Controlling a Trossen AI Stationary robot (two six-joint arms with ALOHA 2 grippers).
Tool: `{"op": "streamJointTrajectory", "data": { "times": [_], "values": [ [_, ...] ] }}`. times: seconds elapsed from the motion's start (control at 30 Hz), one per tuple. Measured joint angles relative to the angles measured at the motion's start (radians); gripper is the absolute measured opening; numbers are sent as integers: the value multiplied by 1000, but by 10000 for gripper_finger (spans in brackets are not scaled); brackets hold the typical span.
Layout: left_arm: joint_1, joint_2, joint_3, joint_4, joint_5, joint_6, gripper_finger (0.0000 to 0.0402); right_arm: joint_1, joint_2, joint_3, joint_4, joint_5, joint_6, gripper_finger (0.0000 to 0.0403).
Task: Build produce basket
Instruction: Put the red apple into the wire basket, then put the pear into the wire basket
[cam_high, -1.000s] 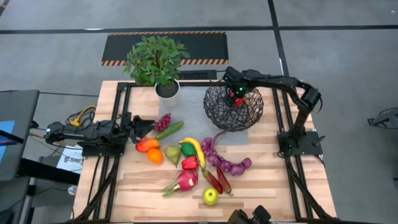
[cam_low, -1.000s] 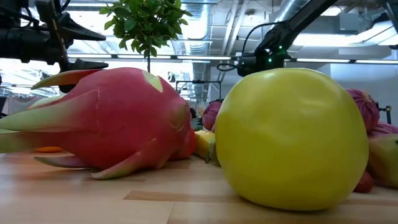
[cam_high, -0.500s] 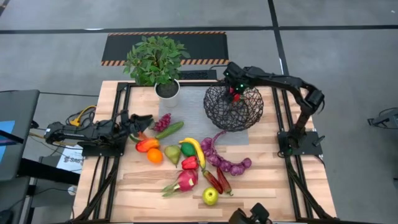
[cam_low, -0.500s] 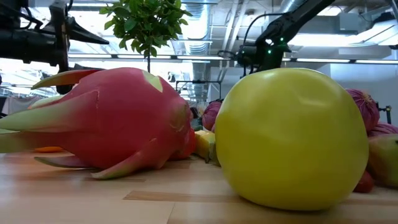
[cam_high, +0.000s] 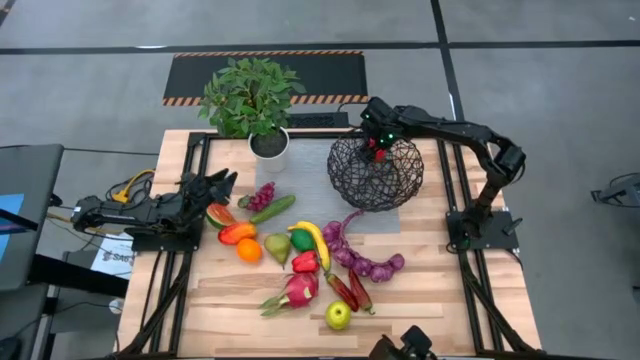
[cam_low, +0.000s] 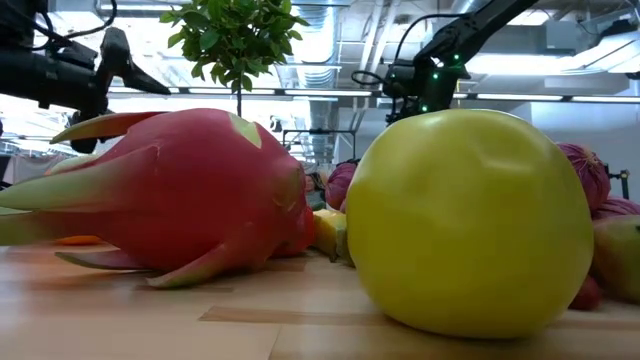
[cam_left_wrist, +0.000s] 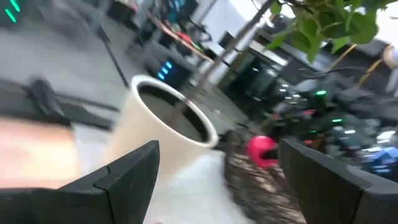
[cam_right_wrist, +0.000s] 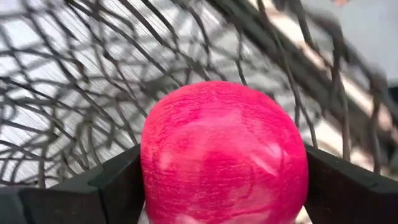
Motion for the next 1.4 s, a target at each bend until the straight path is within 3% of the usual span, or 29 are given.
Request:
{"op": "streamJointTrajectory", "data": {
  "times": [0.17, 0.37, 0.67, 0.83, 1.0, 1.2, 1.4],
  "values": [
    [0, 0, 0, -14, 15, 107, 314, 13, 0, 13, -11, 1, -45, 357],
    [-3, 12, 3, -1, 309, 189, 314, 44, 0, 13, 4, 10, 2, 359],
    [-3, 62, 3, -7, 552, 58, 329, 88, 1, 32, -111, 73, 14, 397],
    [-2, 92, 3, -8, 544, 55, 351, 113, 1, 32, -128, 177, -36, 396],
    [-2, 94, 3, -8, 544, 56, 355, 109, -8, 32, -172, 184, -14, 399],
    [-2, 94, 3, 2, 536, 56, 355, 152, -85, 42, -238, 54, 0, 393],
    [-2, 94, 3, 26, 541, 42, 355, 278, -218, 95, -352, -68, 141, 393]
  ]
}}
